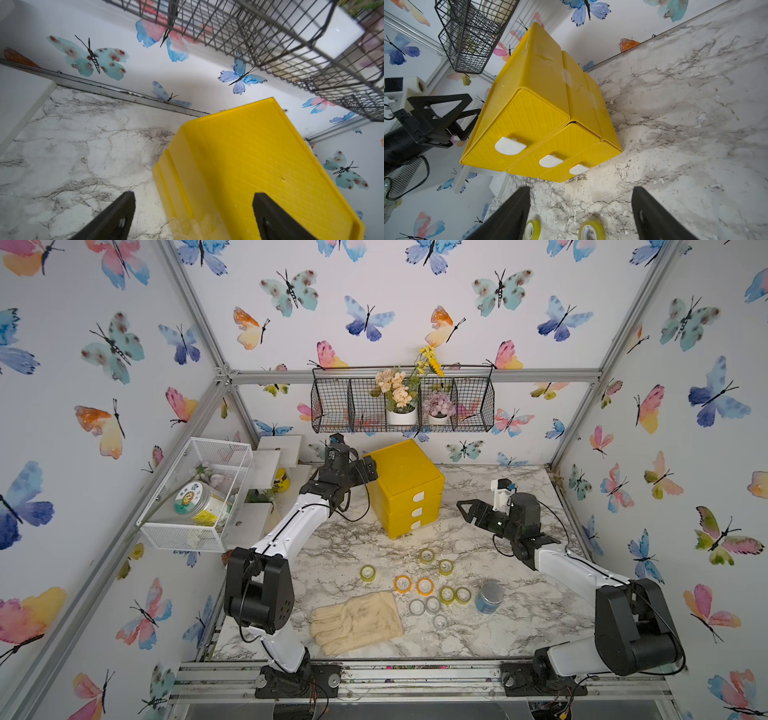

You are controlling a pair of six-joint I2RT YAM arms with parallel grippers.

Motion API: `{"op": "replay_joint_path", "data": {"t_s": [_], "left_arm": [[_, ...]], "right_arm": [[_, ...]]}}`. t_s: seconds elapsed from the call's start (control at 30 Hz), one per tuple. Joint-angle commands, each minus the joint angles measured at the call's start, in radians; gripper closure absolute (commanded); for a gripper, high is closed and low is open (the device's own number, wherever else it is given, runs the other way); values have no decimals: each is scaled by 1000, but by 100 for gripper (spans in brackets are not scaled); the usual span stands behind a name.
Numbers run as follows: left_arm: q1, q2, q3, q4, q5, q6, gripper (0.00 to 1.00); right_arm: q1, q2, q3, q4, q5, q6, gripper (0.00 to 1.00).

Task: Place the transparent tape into the drawer according to color
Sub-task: Open the drawer in the storage box.

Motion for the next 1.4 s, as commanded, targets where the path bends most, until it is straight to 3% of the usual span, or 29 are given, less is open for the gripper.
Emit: {"op": "replay_joint_path", "data": {"t_s": [0.0,0.27,0.7,0.93,1.37], "left_arm": [[-4,-32,-84,23,60,-10,7],[-4,-67,-184,112,172,-66,7],[-3,-61,-223,134,210,-71,9],[-4,-50,-232,134,216,-69,9],[-4,-57,-258,146,233,-63,9]], "right_arm": [[43,29,26,72,-50,37,24],[190,100,13,408,-2,258,25],[253,214,12,592,154,582,29],[302,254,61,543,226,676,32],[325,327,104,551,258,730,37]]}}
